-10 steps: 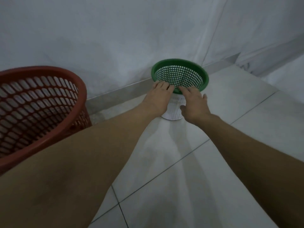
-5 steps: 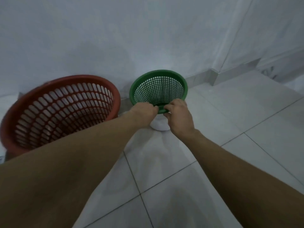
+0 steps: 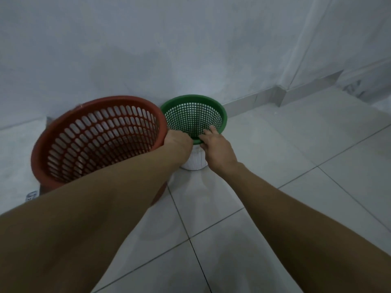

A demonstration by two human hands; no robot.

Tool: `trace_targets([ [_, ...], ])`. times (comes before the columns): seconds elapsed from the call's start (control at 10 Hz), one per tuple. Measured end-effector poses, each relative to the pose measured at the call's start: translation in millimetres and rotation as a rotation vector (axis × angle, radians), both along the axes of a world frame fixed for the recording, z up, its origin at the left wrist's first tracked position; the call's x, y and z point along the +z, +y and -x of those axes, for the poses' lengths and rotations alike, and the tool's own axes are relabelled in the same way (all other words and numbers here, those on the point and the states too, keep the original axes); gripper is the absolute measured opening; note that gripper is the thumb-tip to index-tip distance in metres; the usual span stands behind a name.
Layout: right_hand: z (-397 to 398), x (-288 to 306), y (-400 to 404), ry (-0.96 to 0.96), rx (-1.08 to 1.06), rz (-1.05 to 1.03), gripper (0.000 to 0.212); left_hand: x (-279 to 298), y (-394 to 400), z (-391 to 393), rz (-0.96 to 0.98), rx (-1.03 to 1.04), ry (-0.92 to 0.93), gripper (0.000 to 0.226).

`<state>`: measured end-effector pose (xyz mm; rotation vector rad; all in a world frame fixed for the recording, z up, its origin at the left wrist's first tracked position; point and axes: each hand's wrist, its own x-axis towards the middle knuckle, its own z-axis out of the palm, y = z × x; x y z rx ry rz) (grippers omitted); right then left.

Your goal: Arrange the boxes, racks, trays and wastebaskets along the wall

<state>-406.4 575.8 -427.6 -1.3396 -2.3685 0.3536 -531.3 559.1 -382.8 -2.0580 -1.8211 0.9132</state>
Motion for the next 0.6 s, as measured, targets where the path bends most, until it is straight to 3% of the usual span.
trace_targets([
  [0.1, 5, 3, 12, -0.017, -0.006, 0.069, 0.029, 4, 8, -1, 0.026, 0.063, -0.045, 0.03],
  [0.3, 0, 28, 9, -0.025, 0.011, 0.217, 0.06, 40, -2, 2, -0.017, -0.026, -0.23, 0.036],
  [0.4, 0, 63, -16, -0.008, -0.042, 0.28, 0.06, 73, -27, 7, -0.093, -0.092, -0.464, 0.035],
  [0.6, -6, 159, -86, 0.043, -0.008, 0.418, 0.054, 157, -101, 29, -0.076, 0.052, -0.556, 0.04],
])
